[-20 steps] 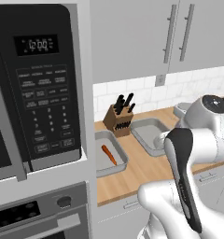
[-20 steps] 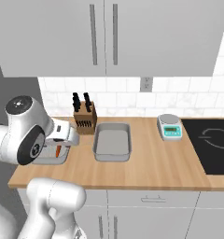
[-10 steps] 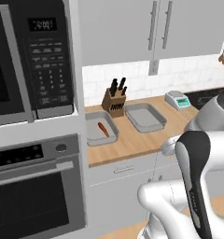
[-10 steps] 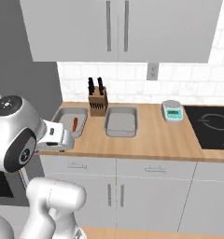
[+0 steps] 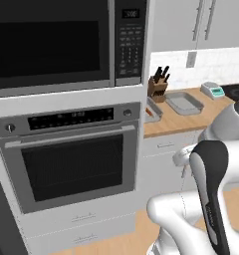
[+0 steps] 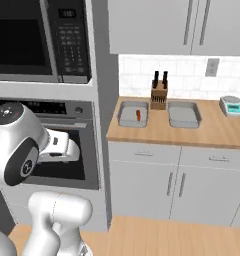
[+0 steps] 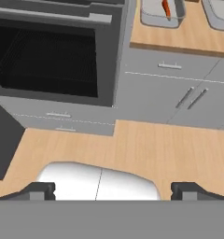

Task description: Place one carrot and one fish in each tupperware on the nearby counter, to pack two identical lunches.

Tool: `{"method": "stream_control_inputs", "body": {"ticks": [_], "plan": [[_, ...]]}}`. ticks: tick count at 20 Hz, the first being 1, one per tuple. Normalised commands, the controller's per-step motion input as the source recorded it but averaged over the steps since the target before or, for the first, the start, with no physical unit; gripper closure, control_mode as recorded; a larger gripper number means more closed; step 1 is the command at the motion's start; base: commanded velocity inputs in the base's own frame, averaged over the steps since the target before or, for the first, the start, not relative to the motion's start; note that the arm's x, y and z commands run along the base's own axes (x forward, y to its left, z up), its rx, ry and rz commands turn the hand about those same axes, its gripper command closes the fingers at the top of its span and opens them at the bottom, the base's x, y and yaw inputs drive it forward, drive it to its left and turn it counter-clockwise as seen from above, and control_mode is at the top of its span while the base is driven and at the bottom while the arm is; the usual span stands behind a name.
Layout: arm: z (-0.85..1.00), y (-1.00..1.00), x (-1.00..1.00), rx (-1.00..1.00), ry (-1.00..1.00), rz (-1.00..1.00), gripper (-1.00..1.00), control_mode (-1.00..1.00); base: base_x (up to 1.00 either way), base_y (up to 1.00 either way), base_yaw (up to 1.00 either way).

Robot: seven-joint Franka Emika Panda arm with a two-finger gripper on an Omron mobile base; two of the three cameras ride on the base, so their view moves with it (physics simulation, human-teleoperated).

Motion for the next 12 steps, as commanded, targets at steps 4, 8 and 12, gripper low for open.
{"method": "stream_control_inputs", "body": {"ticks": [4,8,12], "plan": [[0.00,0.00,0.00,0.00,0.00,0.00,-1.00,1.00,0.00,1.00,0.00],[0.00,0.00,0.00,0.00,0.00,0.00,-1.00,1.00,-0.06,1.00,0.00],[0.00,0.00,0.00,0.00,0.00,0.00,-1.00,1.00,-0.93,0.86,0.00]]}}
